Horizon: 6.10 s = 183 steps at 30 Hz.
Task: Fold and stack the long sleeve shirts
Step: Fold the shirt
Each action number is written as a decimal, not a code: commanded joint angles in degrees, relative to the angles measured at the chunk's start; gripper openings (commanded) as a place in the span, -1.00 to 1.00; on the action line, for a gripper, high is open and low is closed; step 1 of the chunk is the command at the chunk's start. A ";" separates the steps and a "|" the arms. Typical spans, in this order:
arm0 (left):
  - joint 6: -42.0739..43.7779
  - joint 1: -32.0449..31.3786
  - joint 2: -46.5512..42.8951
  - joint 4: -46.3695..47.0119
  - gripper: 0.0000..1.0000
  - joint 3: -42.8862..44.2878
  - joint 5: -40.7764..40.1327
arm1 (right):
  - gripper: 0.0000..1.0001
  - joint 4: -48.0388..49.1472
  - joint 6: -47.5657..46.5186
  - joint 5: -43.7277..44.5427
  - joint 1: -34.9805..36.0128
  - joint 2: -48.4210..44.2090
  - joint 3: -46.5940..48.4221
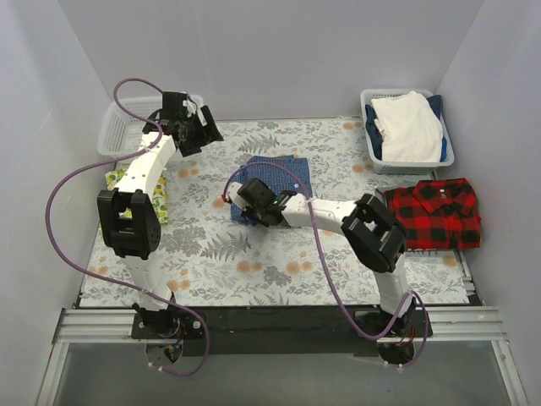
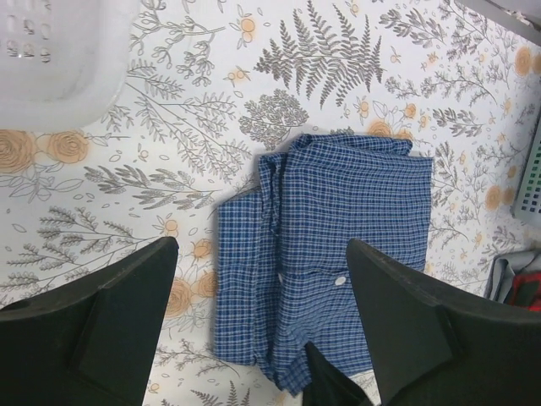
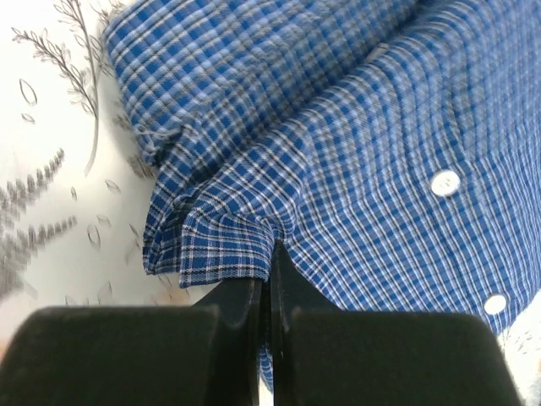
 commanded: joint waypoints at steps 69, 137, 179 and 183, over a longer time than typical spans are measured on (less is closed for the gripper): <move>-0.54 8.47 -7.92 3.39 0.63 -11.41 11.28 | -0.22 -8.76 36.48 -41.91 -44.99 7.69 16.23; -4.32 -9.22 6.84 12.72 0.39 -12.47 9.46 | 0.11 -19.22 38.41 -27.85 -36.12 -0.75 8.77; 3.16 -20.02 12.47 11.91 0.57 -15.10 -2.60 | 0.97 -7.29 34.28 -40.03 -45.78 -4.63 2.88; 3.95 -20.02 12.82 11.65 0.57 -16.33 -3.39 | 0.97 -4.99 33.75 -47.77 -46.14 -0.50 3.23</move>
